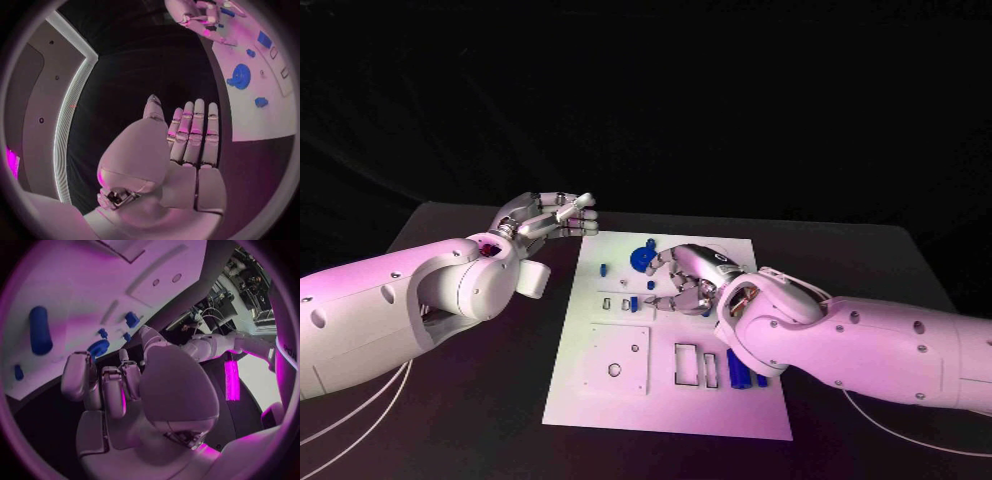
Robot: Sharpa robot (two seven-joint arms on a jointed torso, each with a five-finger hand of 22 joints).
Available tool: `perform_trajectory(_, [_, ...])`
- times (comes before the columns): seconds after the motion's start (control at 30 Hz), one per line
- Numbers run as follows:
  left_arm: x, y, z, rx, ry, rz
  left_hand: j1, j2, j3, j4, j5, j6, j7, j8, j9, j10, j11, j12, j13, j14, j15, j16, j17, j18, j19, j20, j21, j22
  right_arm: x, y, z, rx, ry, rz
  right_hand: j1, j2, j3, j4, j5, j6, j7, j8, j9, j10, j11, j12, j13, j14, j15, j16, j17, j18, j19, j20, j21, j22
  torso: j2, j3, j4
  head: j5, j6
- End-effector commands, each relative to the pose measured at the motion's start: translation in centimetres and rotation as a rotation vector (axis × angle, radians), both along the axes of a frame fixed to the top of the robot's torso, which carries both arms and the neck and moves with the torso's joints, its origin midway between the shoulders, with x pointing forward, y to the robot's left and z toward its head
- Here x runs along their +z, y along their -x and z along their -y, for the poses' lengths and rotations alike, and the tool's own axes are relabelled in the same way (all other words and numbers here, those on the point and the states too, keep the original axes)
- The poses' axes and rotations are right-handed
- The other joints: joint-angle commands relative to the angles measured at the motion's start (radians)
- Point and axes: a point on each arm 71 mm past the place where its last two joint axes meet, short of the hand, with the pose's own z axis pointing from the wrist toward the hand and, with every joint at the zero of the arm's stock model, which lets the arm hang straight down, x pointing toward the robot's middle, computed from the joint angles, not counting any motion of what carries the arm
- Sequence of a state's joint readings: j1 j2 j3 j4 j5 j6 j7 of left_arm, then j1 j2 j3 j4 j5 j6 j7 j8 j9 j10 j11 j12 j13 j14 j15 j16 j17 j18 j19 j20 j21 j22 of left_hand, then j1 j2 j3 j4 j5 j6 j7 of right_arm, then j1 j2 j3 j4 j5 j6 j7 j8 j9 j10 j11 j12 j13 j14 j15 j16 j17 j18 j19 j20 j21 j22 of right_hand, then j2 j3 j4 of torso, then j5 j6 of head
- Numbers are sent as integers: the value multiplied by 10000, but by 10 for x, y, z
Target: Assemble the parts on the task board
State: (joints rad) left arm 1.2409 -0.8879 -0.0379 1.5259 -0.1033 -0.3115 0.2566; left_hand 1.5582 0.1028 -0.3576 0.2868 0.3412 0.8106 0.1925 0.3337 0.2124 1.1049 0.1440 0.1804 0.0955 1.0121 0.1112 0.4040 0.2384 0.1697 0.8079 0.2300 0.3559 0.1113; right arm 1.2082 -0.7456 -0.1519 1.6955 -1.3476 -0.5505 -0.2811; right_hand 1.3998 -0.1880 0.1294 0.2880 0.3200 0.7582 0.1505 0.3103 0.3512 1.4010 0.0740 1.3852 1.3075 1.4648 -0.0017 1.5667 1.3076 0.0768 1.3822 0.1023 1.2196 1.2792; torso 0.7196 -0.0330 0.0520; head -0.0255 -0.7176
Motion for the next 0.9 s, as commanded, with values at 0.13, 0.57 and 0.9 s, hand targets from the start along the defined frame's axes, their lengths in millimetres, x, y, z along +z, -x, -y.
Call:
perform_trajectory(0.13, [-13, 5, 14, -2265, -2262, -1171, -298, 216, -615, 25, 162, 579, -452, 464, 372, 1336, -645, 937, 597, 1976, -783, 2004, 1315, 138, 1854, -755, 960, 422, 27, -6, 28, -296, -1532, -789, 22, 98, 176, 24, 162, 211, -14, 227, 33, -11, -79, 2, 311, 1033, -24, 8, 2524, 163, -87, -4, -108, -53, -215, 73, -44, 60, -84])
perform_trajectory(0.57, [-10, -15, 45, -3915, -6190, -2439, -821, 700, -1042, 60, 926, 297, -1077, 2404, 2530, 583, -1336, 5500, 4085, 4520, -1537, 10359, 10390, 20, 3272, -1647, 5500, 3803, 44, -33, 90, -2016, -2185, -1144, -222, 158, 204, 9, -348, 187, -40, 356, 23, -32, -102, -24, 257, 1003, -50, -31, 2403, 184, -137, -30, -235, -122, -501, 211, -48, 167, -295])
perform_trajectory(0.9, [-10, -19, 69, -5078, -8881, -2157, -2767, 491, -1053, 72, 970, 104, -1414, 4237, 4654, 1496, -1609, 9680, 8300, 5580, -1785, 11661, 13305, -507, 4250, -1839, 8837, 8364, 44, -39, 101, -2364, -2160, -1236, -197, 122, 267, -1, -75, 179, -53, 439, 16, -19, -119, -15, 255, 1006, -65, -29, 2411, 175, -107, -46, -221, -93, -525, 266, -64, 244, -387])
